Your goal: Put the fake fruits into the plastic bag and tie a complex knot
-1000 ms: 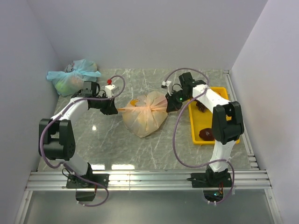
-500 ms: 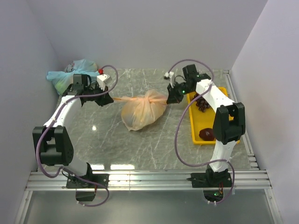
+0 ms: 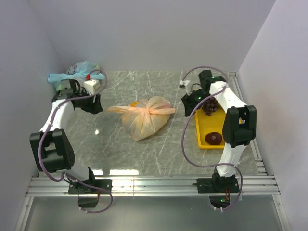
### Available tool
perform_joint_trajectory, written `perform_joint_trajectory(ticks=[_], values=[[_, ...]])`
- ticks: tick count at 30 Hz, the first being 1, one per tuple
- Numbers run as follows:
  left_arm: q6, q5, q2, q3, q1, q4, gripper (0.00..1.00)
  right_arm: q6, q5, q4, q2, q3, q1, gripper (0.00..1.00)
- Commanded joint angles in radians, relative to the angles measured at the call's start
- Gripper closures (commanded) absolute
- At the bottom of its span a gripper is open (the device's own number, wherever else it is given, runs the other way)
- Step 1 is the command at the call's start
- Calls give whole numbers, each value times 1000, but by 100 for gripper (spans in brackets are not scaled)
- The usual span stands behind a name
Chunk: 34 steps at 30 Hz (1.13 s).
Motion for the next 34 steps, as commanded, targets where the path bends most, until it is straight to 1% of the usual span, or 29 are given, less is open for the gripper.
perform_joint_trajectory(ticks=[1,3,4,5,7,8,10,11,12,13,14,15,16,17,18,19,20,21,23,24,25,26,27,29,34], values=[[-9,-132,-13,109,6,-40,30,-23,21,-170,-35,129,-45,24],[-47,-118,-13,198,6,-69,27,-11,-37,-200,-53,206,-54,21],[-55,-102,-13,235,6,-85,1,-3,-63,-215,-59,231,-61,20],[-93,-95,-9,302,6,-92,1,7,-115,-220,-71,254,-68,15],[-157,-89,-1,362,4,-89,1,64,-164,-197,-81,316,-81,13],[-223,-91,26,426,1,-95,1,89,-201,-186,-82,336,-84,13],[-277,-95,69,496,-11,-137,1,202,-221,-100,-84,367,-86,11],[-296,-101,95,557,-32,-152,1,246,-226,-62,-84,369,-89,10],[-331,-130,134,577,-54,-157,1,335,-232,19,-81,369,-89,10],[-348,-278,149,596,-83,-154,1,378,-232,61,-78,369,-89,9],[-352,-357,171,609,-147,-145,1,423,-231,99,-64,369,-89,9],[-349,-429,174,603,-196,-128,1,520,-215,166,-52,381,-89,9],[-349,-565,178,593,-231,-79,1,568,-217,190,-36,392,-88,8],[-345,-580,186,570,-285,-60,1,610,-226,210,-7,401,-88,5],[-343,-578,191,564,-304,-51,1,657,-234,222,7,418,-85,5],[-345,-578,198,557,-328,-33,1,687,-196,259,19,412,-78,4],[-378,-571,217,554,-338,-22,1,714,-164,291,16,391,-57,4],[-395,-560,231,554,-345,-16,1,754,-134,352,11,334,-48,4],[-438,-530,272,571,-365,-6,1,774,-91,412,-16,266,-14,3],[-449,-519,283,574,-368,4,1,781,-73,473,-30,193,0,3],[-449,-505,292,574,-370,13,1,781,-61,496,-57,161,12,3],[-502,-478,310,579,-370,23,1,772,-39,516,-71,133,23,2],[-515,-464,318,582,-371,24,0,765,-28,538,-84,89,44,2],[-550,-448,333,588,-373,27,1,756,-7,553,-119,55,61,2],[-586,-445,332,585,-374,43,0,751,-14,586,-186,-16,75,1]])
